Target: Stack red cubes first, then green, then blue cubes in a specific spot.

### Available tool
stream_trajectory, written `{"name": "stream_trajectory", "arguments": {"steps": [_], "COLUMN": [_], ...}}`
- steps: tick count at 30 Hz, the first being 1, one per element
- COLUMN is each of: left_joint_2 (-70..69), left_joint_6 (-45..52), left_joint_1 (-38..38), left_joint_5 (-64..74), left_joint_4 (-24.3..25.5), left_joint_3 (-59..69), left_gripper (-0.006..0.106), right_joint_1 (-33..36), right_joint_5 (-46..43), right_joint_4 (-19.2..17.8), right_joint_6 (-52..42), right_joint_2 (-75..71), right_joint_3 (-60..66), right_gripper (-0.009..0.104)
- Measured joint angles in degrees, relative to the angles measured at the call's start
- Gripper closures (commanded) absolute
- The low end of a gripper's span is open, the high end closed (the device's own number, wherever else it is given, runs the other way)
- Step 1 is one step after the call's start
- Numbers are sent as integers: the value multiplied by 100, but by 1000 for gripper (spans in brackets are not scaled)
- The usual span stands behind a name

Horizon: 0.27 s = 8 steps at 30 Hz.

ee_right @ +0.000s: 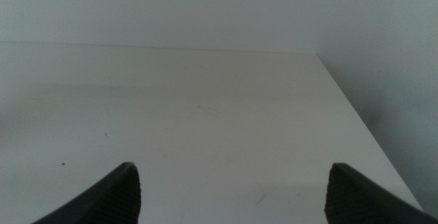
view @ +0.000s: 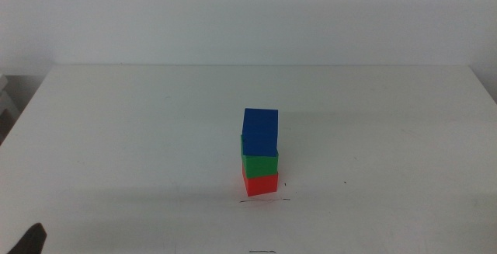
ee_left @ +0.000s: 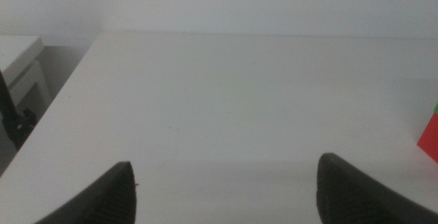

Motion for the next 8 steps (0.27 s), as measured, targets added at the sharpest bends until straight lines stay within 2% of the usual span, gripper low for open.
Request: {"name": "stream_trajectory", "arguments": {"steps": [8], "left_joint_2": [0], "left_joint_6": [0], "left_joint_1": [0], "left_joint_5": [-230], "left_joint_4": [0], "left_joint_3": [219], "left_gripper": [12], "right_joint_1": [0], "right_joint_5": [0], "right_joint_4": [0], "right_joint_6": [0], "right_joint_2": [-6], "right_joint_3": [0], "right_gripper": [12]}}
